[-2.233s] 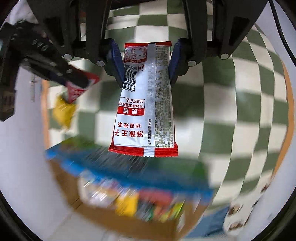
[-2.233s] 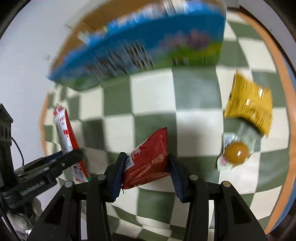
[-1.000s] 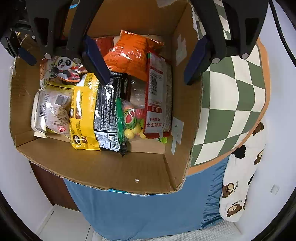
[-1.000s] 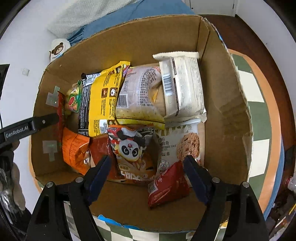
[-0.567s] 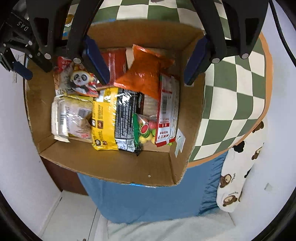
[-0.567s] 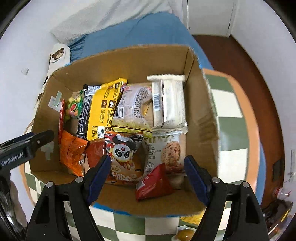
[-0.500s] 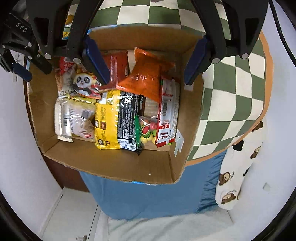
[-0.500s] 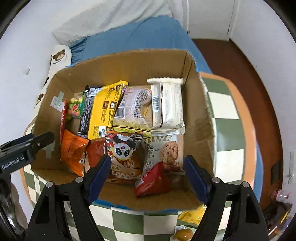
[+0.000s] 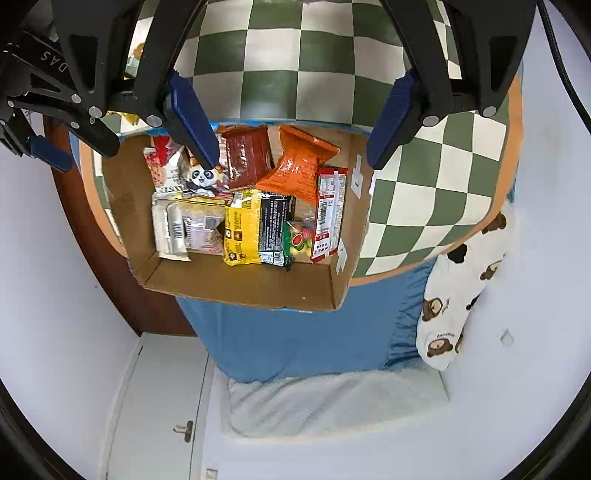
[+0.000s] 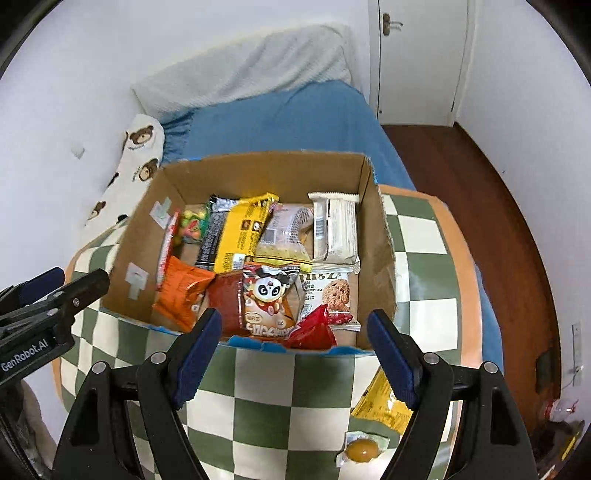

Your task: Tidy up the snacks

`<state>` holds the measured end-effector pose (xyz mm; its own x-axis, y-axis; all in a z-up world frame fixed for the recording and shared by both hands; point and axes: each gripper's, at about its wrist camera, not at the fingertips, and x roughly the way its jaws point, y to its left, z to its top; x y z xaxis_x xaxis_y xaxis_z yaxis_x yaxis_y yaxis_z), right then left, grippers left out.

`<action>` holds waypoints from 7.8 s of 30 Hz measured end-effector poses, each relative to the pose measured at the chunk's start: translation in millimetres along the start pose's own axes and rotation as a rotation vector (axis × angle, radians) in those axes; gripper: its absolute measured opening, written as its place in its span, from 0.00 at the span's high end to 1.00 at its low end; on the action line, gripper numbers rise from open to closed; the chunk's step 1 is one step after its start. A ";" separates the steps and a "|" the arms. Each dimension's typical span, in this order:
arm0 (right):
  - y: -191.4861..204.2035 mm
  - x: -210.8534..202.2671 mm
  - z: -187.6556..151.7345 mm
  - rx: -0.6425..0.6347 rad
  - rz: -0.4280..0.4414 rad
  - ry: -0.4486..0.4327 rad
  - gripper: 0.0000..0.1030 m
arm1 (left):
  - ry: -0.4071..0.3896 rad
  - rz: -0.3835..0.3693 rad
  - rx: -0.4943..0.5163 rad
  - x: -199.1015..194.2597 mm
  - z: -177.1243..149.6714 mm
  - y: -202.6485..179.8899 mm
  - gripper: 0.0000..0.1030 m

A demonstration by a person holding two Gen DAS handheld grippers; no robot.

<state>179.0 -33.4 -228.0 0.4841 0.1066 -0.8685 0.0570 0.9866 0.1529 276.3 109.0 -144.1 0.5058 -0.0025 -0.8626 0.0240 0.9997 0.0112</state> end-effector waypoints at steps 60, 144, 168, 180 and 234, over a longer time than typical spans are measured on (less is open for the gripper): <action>-92.9 119.8 -128.3 -0.492 -0.096 0.490 0.21 | 0.526 -0.096 0.049 154.8 -193.0 -145.4 0.43; -85.3 11.4 -78.9 0.104 0.309 0.274 0.47 | 0.345 -0.261 -0.035 3.8 -67.2 -9.3 0.45; -8.9 165.3 90.6 0.064 0.164 0.312 0.47 | 0.555 -0.128 -0.009 209.8 82.8 13.3 0.42; -14.4 185.7 91.6 0.071 0.080 0.345 0.05 | 0.519 -0.088 0.009 220.9 73.1 10.0 0.18; 14.5 -230.4 -99.5 -0.063 -0.020 -0.336 0.00 | -0.194 -0.036 0.004 -182.0 -95.5 -12.3 0.18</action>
<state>-18.6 -31.4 -72.6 0.7448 0.0509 -0.6653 0.0206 0.9949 0.0992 101.7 99.7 -35.6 0.6609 -0.0432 -0.7492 0.0477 0.9987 -0.0155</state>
